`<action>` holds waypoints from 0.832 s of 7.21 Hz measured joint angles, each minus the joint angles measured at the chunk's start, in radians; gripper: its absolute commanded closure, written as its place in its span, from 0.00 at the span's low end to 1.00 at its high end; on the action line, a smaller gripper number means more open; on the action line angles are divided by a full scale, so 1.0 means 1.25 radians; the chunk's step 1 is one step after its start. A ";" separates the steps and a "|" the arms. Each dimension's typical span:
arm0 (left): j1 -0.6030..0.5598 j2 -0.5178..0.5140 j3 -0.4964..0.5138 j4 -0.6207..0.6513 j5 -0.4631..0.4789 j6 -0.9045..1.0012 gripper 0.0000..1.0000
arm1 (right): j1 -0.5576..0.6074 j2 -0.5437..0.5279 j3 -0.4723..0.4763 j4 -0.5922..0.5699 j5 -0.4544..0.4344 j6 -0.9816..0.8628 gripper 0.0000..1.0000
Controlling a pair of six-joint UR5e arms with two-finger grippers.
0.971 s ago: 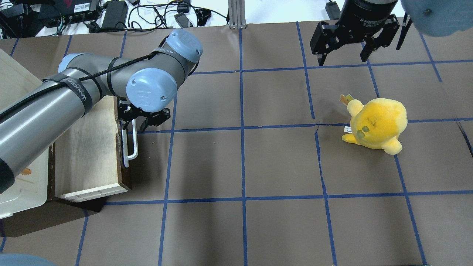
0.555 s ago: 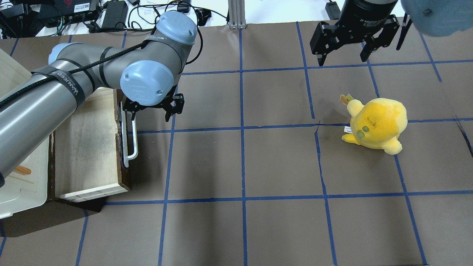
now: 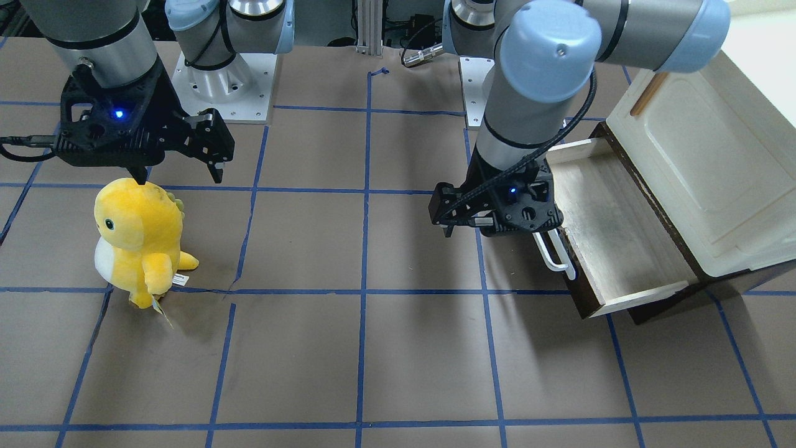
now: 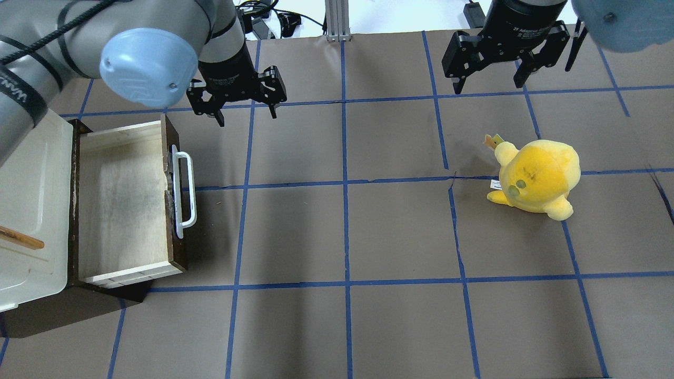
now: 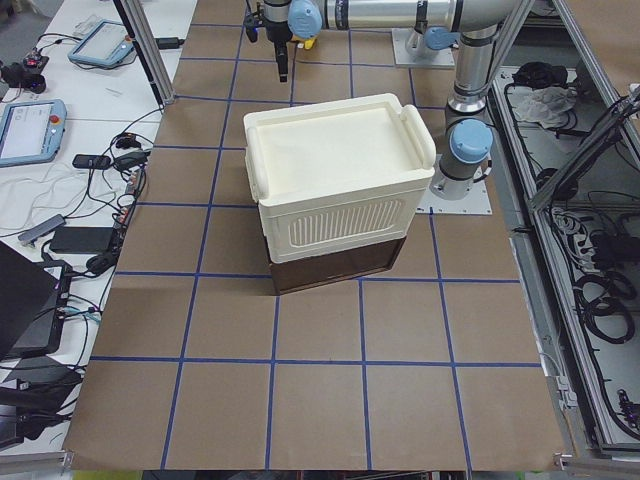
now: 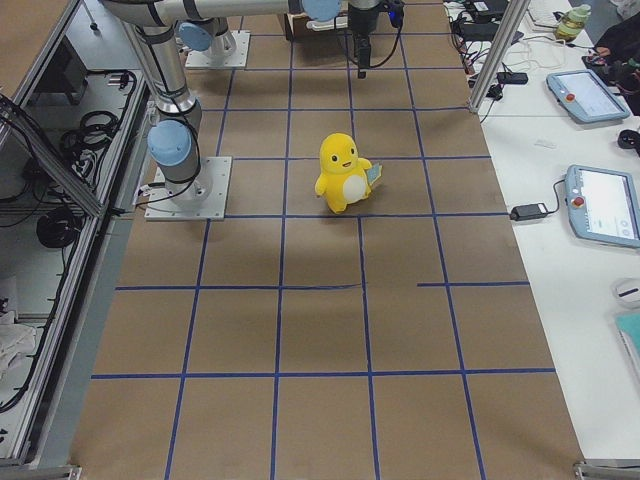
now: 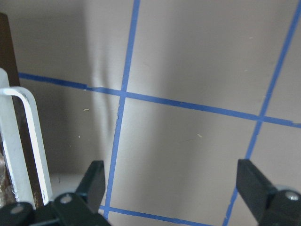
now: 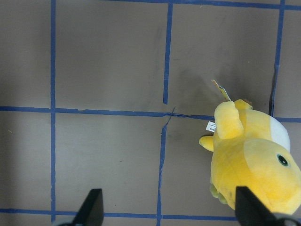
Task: Pull drawer sideways
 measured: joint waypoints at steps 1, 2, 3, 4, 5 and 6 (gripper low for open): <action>0.018 0.025 -0.001 -0.009 -0.004 0.042 0.00 | 0.000 0.000 0.000 0.000 0.000 0.000 0.00; 0.038 0.051 -0.005 -0.025 -0.005 0.087 0.00 | 0.000 0.000 0.000 0.000 0.001 0.000 0.00; 0.059 0.074 -0.010 -0.040 -0.005 0.142 0.00 | 0.000 0.000 0.000 0.000 0.001 0.000 0.00; 0.081 0.094 -0.014 -0.057 -0.005 0.199 0.00 | 0.000 0.000 0.000 0.000 0.001 0.000 0.00; 0.099 0.113 -0.024 -0.075 -0.004 0.245 0.00 | 0.000 0.000 0.000 0.000 0.000 0.000 0.00; 0.110 0.129 -0.041 -0.086 -0.002 0.267 0.00 | 0.000 0.000 0.000 0.000 0.001 -0.001 0.00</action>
